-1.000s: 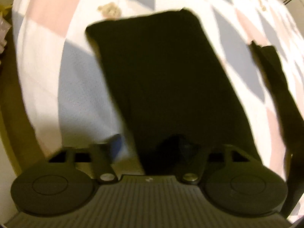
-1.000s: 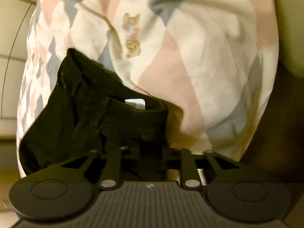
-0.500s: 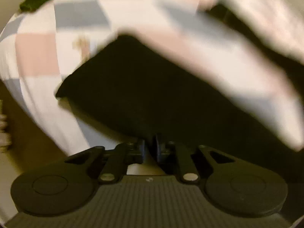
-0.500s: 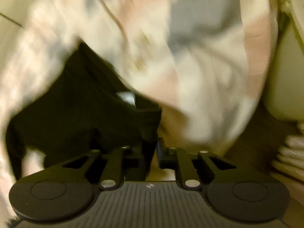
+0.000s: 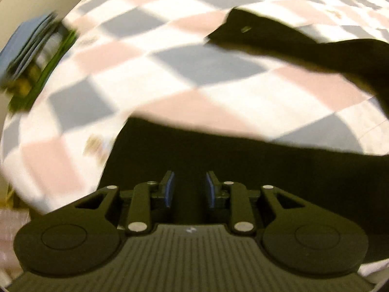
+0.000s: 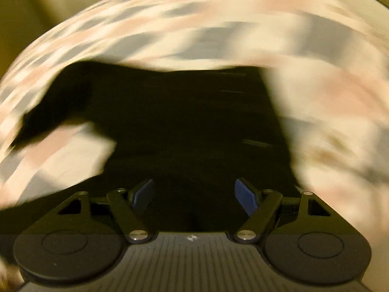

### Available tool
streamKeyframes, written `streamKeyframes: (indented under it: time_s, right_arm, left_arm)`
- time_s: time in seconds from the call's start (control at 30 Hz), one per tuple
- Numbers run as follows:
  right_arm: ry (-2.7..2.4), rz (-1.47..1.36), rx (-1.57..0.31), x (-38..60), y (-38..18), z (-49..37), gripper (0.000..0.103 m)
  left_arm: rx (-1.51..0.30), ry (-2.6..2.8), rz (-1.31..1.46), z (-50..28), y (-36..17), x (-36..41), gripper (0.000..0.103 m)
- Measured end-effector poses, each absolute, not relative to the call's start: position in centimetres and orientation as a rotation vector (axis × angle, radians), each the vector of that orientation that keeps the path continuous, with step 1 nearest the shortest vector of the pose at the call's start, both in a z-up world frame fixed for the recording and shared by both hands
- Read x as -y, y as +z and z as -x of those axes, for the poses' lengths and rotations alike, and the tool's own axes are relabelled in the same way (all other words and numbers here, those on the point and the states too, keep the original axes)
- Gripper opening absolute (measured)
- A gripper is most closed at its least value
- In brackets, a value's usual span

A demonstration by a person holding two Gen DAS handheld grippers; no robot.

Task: Fold clothes

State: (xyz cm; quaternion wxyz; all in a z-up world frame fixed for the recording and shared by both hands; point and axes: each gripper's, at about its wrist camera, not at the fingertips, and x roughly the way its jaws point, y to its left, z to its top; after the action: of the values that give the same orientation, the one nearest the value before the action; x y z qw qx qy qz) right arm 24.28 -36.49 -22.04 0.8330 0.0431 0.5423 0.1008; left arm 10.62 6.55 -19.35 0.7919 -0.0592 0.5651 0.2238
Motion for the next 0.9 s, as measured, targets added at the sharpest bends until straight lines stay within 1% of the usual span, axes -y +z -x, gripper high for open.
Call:
streamKeyframes:
  time_s: [0.07, 0.1, 0.13, 0.23, 0.33, 0.37, 0.43, 0.53, 0.67, 0.8, 0.9]
  right_arm:
    - [0.354, -0.089, -1.177, 31.5, -23.2, -25.7, 0.072]
    - [0.413, -0.093, -1.194, 29.2, -23.8, -26.3, 0.066]
    - [0.453, -0.090, -1.204, 27.0, -24.3, -26.8, 0.065]
    - [0.545, -0.029, -1.183, 21.0, -24.8, -28.8, 0.063]
    - [0.601, 0.028, -1.120, 17.4, -24.4, -31.5, 0.063]
    - [0.613, 0.044, -1.100, 16.5, -24.2, -32.5, 0.063]
    - [0.640, 0.056, -1.081, 15.1, -23.9, -34.4, 0.063]
    - [0.627, -0.043, -1.161, 14.4, -24.6, -36.9, 0.063]
    - [0.545, -0.188, -1.252, 15.1, -26.6, -38.5, 0.063]
    - [0.492, -0.201, -1.295, 15.5, -28.2, -38.8, 0.063]
    - [0.459, -0.202, -1.319, 15.8, -29.1, -38.8, 0.063]
  left_arm:
    - [-1.204, 0.427, 0.087, -13.2, -20.7, -6.2, 0.025]
    - [-1.201, 0.400, 0.063, -14.4, -21.2, -6.0, 0.025]
    - [-1.196, 0.373, 0.035, -15.6, -21.7, -5.7, 0.025]
    - [-1.184, 0.297, -0.080, -19.0, -23.3, -5.2, 0.028]
    - [-1.162, 0.225, -0.159, -21.8, -24.2, -5.5, 0.033]
    - [-1.152, 0.206, -0.176, -22.7, -24.5, -5.7, 0.033]
    - [-1.137, 0.177, -0.209, -24.5, -25.2, -6.1, 0.033]
    - [-1.120, 0.141, -0.279, -26.8, -26.1, -6.6, 0.036]
    - [-1.110, 0.129, -0.399, -28.8, -27.8, -7.6, 0.038]
    - [-1.102, 0.131, -0.539, -30.0, -29.5, -9.0, 0.040]
    - [-1.074, 0.095, -0.714, -30.6, -31.2, -9.3, 0.042]
